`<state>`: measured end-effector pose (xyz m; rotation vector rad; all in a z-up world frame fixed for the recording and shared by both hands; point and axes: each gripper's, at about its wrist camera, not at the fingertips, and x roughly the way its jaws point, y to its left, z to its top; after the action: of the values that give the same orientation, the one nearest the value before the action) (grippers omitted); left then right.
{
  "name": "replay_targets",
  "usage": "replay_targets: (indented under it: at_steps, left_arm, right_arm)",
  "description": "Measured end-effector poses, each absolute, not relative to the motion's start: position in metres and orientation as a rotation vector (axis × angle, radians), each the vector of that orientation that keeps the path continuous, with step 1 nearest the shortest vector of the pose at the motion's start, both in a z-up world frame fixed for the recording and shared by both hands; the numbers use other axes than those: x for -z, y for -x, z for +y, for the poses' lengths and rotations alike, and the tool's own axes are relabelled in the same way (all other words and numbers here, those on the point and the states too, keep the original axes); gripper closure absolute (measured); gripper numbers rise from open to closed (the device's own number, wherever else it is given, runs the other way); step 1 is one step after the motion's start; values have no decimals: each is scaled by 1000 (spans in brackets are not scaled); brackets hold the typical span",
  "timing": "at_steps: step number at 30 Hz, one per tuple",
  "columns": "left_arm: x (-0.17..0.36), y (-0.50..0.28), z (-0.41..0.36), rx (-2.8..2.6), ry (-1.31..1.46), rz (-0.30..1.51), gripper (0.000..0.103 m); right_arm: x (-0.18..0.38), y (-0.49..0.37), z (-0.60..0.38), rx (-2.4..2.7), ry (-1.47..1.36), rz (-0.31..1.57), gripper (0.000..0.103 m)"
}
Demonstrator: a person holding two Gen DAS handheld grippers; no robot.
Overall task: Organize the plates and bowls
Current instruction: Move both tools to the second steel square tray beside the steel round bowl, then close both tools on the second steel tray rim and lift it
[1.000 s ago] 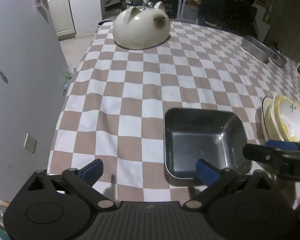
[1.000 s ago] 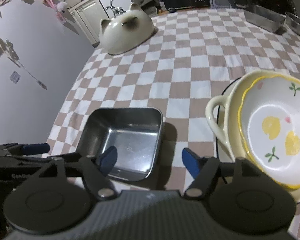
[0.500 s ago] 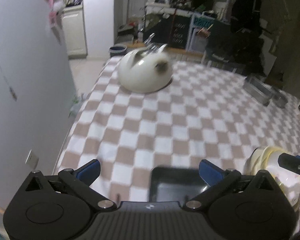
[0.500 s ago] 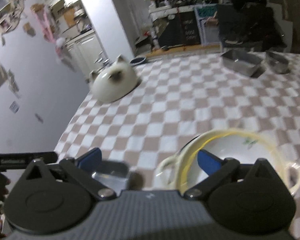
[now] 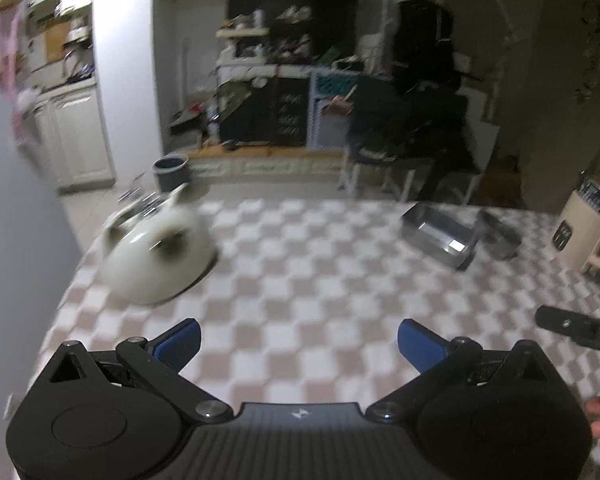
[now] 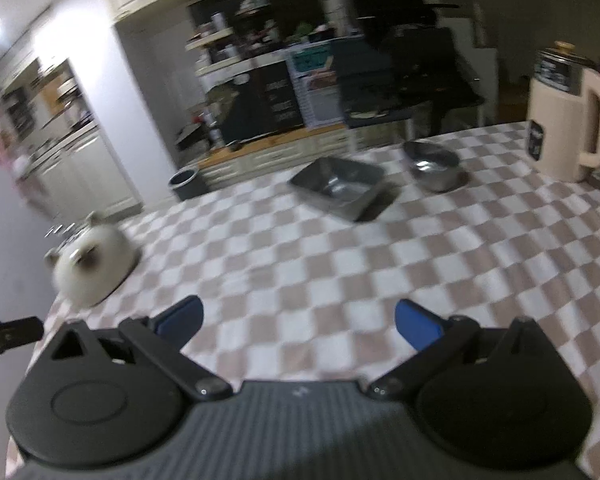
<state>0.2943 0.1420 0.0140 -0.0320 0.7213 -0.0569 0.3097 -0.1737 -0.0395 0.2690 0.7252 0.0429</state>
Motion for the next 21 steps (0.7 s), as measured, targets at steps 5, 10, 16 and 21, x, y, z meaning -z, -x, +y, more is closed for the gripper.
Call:
replay_targets:
  at_steps: [5,10,16,21]
  left_arm:
    - [-10,-356,99,87,47,704,0]
    - [-3,-433,57,134,8,716,0]
    - [14,-520,9,167,-70,705,0]
    - [50,-580,-25,202,-152,743,0]
  right_arm:
    - [44,-353,-213,6,-341,721,0]
    - [55,-404,-254,46,-457,694,0]
    - [97,-457,-283,55,-645,713,3]
    - [138,-490,-281,26,-772,753,13]
